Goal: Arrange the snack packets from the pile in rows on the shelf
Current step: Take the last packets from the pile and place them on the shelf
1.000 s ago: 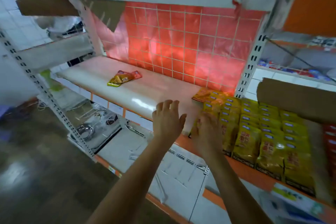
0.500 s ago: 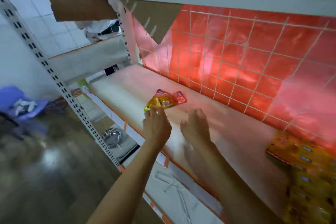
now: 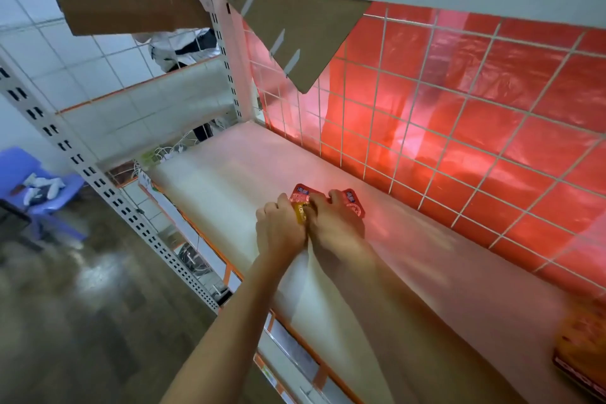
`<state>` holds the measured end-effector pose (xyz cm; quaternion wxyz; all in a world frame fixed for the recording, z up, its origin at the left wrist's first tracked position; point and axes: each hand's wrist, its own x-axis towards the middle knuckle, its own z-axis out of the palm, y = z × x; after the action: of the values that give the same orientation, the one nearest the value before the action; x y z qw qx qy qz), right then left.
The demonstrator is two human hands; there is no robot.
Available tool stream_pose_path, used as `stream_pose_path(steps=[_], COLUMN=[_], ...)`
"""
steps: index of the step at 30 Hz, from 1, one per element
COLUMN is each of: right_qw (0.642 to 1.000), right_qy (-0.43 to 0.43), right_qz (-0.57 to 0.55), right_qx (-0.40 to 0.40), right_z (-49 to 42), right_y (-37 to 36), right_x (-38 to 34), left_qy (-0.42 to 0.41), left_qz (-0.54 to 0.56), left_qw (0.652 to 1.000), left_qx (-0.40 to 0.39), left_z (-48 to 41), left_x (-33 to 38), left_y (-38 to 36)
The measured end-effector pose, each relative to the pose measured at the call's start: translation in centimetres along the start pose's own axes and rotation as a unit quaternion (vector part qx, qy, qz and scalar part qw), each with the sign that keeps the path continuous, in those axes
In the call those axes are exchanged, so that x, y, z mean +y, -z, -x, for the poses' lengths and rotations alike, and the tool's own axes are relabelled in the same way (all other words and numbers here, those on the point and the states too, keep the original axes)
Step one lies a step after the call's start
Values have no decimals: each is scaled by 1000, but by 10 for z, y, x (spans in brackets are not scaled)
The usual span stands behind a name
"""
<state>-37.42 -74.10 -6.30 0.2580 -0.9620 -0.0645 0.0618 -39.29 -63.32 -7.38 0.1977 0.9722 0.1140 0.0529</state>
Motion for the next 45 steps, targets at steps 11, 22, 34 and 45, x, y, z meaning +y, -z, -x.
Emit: stream_pose_path(steps=[11, 22, 34, 45], right_qw=[975, 917, 816, 756], right_qy=[-91, -72, -179, -202], right_qz=[-129, -290, -421, -417], right_qx=[156, 265, 353, 463], right_z=[80, 266, 457, 592], right_y=[30, 54, 100, 139], right_x=[31, 107, 183, 272], left_qy=[-15, 61, -51, -189], left_qz=[321, 664, 587, 534], left_qw=[928, 662, 707, 725], left_qx=[-190, -341, -392, -391], left_z=[61, 216, 386, 507], left_x=[17, 70, 177, 285], left_y=[19, 29, 14, -32])
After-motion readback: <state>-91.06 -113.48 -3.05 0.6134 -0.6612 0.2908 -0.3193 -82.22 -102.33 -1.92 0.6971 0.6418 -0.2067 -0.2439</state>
